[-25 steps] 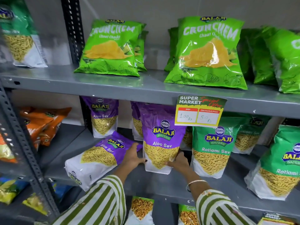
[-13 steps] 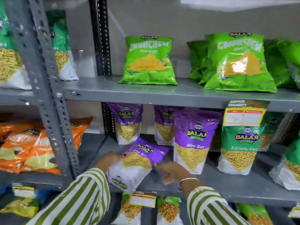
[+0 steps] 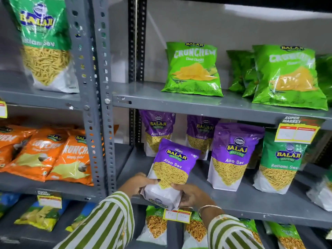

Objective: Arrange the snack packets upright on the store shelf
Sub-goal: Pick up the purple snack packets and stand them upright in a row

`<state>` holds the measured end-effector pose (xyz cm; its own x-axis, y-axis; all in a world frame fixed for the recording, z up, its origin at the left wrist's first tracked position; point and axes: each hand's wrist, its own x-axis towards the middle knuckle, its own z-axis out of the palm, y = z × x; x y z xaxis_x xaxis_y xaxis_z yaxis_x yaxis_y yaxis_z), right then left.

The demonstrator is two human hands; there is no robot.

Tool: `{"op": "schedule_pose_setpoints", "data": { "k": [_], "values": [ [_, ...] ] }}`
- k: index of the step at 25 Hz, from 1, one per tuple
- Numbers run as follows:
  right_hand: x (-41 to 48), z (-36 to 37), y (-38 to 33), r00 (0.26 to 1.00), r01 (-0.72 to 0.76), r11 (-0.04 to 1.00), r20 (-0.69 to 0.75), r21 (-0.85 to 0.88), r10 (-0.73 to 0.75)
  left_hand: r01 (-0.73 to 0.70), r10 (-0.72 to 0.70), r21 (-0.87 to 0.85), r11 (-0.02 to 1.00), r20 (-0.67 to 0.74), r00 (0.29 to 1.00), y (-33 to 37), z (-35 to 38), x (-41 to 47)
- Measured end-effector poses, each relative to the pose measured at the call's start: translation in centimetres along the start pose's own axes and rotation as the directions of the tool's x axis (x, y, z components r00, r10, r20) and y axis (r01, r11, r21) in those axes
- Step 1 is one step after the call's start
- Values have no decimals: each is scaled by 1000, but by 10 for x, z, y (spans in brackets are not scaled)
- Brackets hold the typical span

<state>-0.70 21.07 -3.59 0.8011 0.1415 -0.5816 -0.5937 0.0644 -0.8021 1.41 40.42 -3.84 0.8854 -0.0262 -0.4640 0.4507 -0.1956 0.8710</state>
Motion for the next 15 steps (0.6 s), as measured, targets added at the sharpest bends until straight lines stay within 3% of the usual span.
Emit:
{"op": "schedule_pose_setpoints", "data": {
  "k": [4, 9, 15],
  "values": [
    [-9, -4, -15, 975, 220, 960, 5, -176, -222, -104, 105, 9, 995, -48, 993, 6, 5, -21],
    [-17, -10, -34, 836, 518, 805, -26, -290, -548, -314, 334, 118, 942, -238, 912, 18, 11, -25],
    [-15, -13, -38, 756, 581, 677, -8, -452, -654, -323, 358, 161, 932, -299, 884, 21, 19, -30]
  ]
}}
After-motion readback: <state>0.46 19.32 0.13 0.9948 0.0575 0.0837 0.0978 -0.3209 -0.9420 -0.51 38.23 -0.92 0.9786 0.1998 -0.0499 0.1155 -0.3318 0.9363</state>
